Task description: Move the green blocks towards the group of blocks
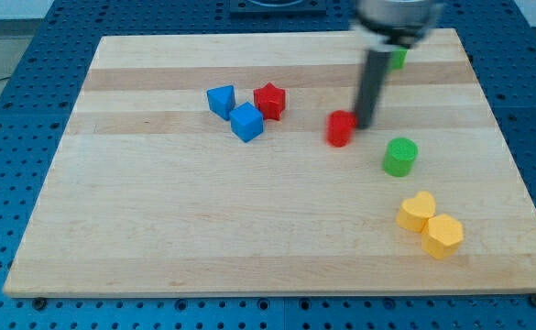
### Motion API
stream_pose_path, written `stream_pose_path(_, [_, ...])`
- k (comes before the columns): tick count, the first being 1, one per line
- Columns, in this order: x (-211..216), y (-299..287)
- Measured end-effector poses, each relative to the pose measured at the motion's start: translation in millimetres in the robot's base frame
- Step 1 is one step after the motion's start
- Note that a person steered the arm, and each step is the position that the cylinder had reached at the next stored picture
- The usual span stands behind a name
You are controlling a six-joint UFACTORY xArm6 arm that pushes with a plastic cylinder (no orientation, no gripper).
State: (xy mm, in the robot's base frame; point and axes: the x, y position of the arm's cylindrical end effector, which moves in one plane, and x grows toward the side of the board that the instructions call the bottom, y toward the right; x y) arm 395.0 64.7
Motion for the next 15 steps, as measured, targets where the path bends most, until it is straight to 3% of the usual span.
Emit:
stream_pose_path(1, [-5,-20])
stream_pose_path(2, [-18,114])
stream_pose_path(3, [45,182])
stream_pose_path(4, [84,140])
stream_pose_path(6, [59,-34])
stream_pose_path(8, [67,56])
stream_pose_path(9, [33,91])
stream_pose_path(10, [22,-5])
stream_pose_path(11, [17,-19])
stream_pose_path(13, [-99,166])
stream_pose_path(15, [-153,146])
